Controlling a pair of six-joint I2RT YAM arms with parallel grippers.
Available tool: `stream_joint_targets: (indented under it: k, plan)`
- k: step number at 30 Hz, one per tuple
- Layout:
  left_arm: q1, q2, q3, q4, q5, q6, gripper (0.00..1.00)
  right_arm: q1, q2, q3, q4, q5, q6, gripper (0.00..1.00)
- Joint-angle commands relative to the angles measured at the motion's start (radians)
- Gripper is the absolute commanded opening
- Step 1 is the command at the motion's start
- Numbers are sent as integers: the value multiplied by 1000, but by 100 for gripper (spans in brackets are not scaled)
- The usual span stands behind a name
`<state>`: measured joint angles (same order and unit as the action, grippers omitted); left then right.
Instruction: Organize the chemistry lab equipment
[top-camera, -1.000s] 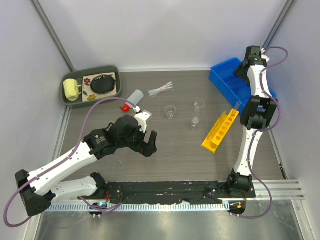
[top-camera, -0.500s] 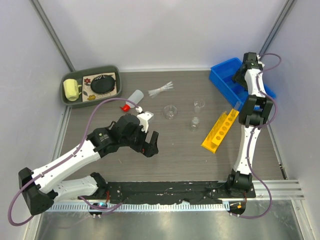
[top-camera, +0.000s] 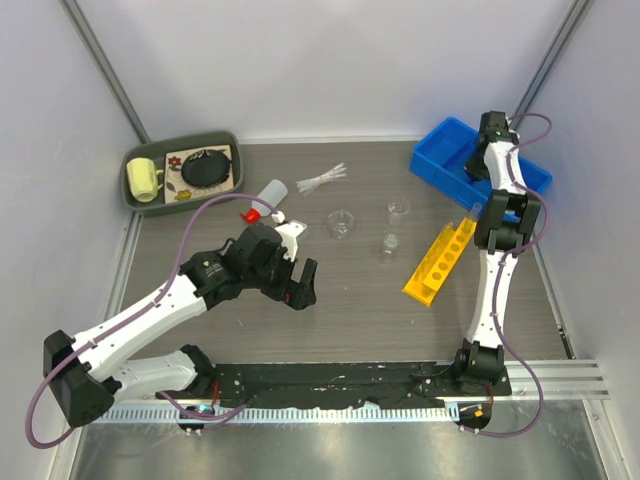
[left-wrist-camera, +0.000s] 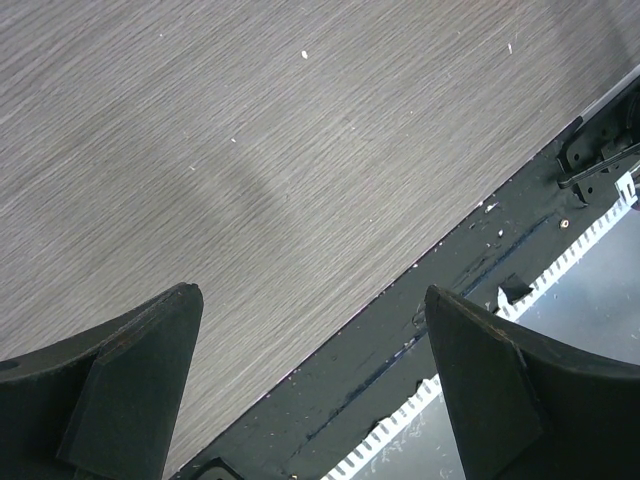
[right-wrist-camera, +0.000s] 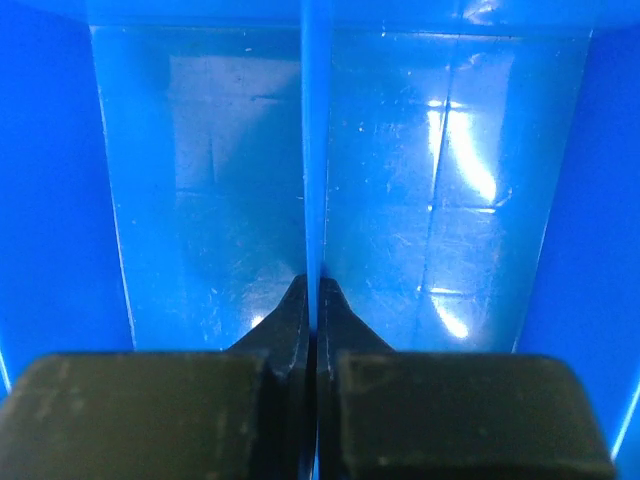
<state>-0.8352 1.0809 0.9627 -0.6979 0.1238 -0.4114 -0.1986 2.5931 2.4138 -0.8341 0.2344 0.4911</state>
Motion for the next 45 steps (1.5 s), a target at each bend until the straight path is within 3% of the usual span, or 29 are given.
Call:
stream_joint_targets:
  k: [1,24,36,45]
  plan:
    - [8,-4,-1,32,16,5,98,-4,21,19,29,-32,-42,1]
    - [22,-18,-15,41,0,0,98,4,-271,-61,113,12,-77,1]
    - [22,-39,-19,43,-10,0,98,97,-295,123,127,115,-150,1]
    - [21,-78,-25,47,-32,3,98,250,-429,97,262,170,-264,1]
